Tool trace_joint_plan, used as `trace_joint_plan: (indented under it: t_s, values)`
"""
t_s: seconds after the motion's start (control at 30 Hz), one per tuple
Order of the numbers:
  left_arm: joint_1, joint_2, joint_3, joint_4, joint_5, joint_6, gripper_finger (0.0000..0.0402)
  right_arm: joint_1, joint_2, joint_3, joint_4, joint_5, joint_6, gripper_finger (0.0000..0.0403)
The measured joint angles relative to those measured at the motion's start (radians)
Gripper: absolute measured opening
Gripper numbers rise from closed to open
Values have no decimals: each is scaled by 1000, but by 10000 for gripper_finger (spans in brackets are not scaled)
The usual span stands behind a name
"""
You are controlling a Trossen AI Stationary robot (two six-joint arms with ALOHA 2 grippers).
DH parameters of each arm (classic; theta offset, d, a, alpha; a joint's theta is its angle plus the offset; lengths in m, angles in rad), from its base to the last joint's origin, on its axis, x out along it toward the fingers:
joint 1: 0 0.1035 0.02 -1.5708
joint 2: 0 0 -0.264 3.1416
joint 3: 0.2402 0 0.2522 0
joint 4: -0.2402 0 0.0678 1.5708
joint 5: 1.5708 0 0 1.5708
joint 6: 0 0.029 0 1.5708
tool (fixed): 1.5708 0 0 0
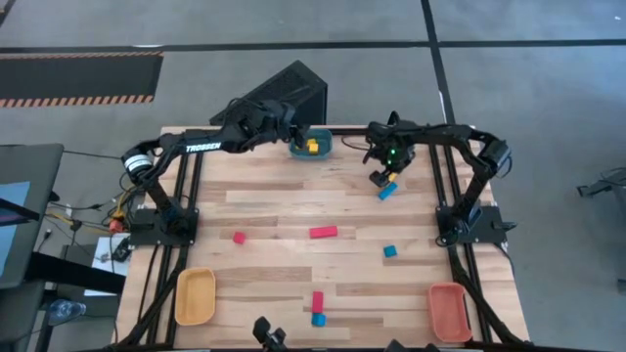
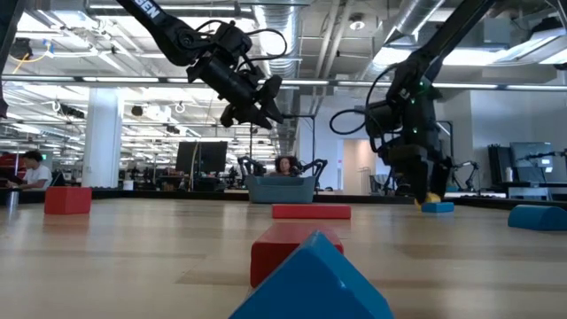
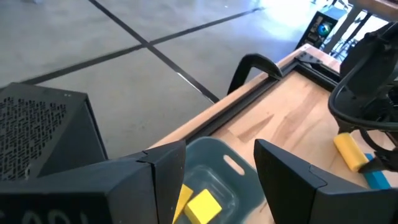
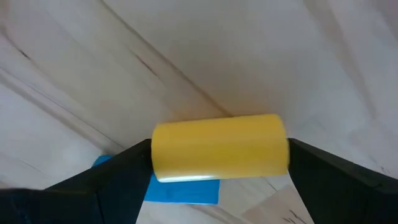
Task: Sort & place blocks by color
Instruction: Put the yellow block into the blue bin
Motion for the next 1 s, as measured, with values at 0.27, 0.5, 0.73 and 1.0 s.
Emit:
trace_joint_plan:
  t_s: [0.27, 0.5, 0.73, 1.0]
  values:
    - [-2, 0, 0, -11, 0, 0, 181, 0, -1, -35, 60, 0, 0, 372]
    - [-1, 0, 0, -10, 0, -87, 181, 23, -2, -37, 93, 6, 16, 308]
    - [24, 0, 0, 14, 153, -93, 181, 65, -92, -36, 171, -46, 94, 288]
    - [-35, 0, 0, 132, 221, 273, 181, 33, -325, -37, 446, -363, 305, 295]
